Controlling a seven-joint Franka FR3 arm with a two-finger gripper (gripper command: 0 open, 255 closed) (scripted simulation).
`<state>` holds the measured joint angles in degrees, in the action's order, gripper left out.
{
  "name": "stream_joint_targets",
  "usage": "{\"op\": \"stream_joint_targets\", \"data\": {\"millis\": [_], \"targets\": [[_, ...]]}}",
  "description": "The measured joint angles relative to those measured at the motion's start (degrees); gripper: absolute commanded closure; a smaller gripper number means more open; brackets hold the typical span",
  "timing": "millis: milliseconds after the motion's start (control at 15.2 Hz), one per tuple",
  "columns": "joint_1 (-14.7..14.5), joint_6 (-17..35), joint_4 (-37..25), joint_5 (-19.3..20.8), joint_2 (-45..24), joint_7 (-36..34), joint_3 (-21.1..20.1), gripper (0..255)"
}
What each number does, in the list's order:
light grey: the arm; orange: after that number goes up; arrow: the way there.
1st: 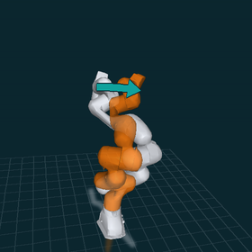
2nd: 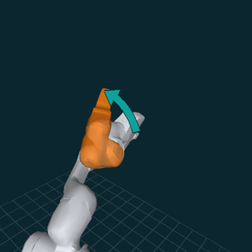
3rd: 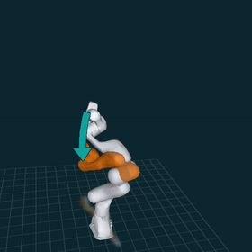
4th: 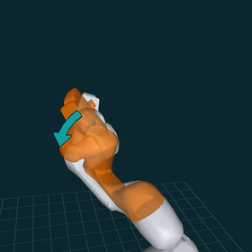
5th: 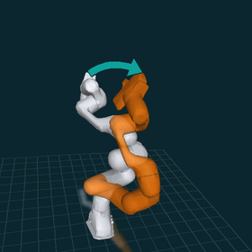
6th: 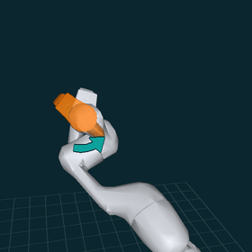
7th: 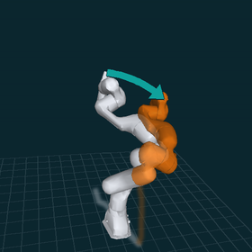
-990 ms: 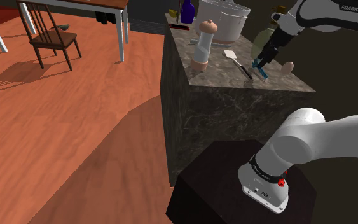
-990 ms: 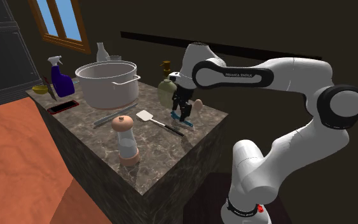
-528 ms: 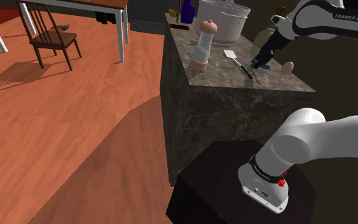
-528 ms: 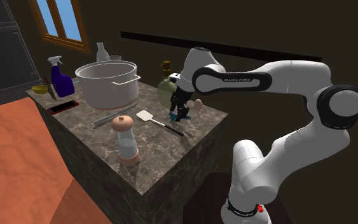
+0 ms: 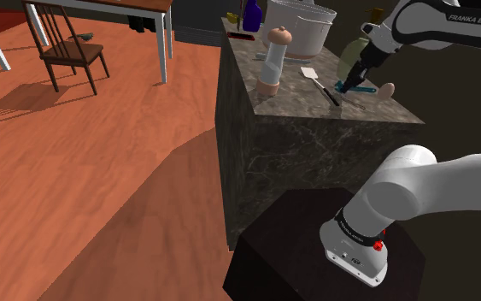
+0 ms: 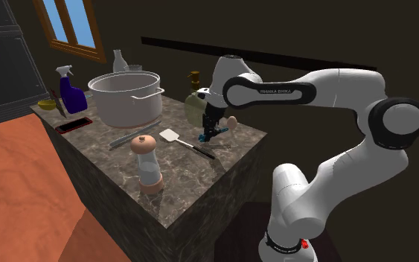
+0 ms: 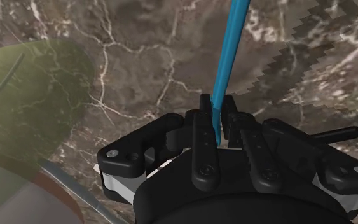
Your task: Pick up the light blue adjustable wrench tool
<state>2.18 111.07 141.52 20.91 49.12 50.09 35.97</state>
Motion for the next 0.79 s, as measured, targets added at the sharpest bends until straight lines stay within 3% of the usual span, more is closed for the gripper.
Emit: {"op": "stream_joint_targets", "data": {"millis": [132,792], "targets": [[0.5,0.9,1.1,0.3,0.8,-0.1,-0.1,255],[-0.4,-6.3,-5.3,-1.9,0.2,-0.3,-2.7,255]]}}
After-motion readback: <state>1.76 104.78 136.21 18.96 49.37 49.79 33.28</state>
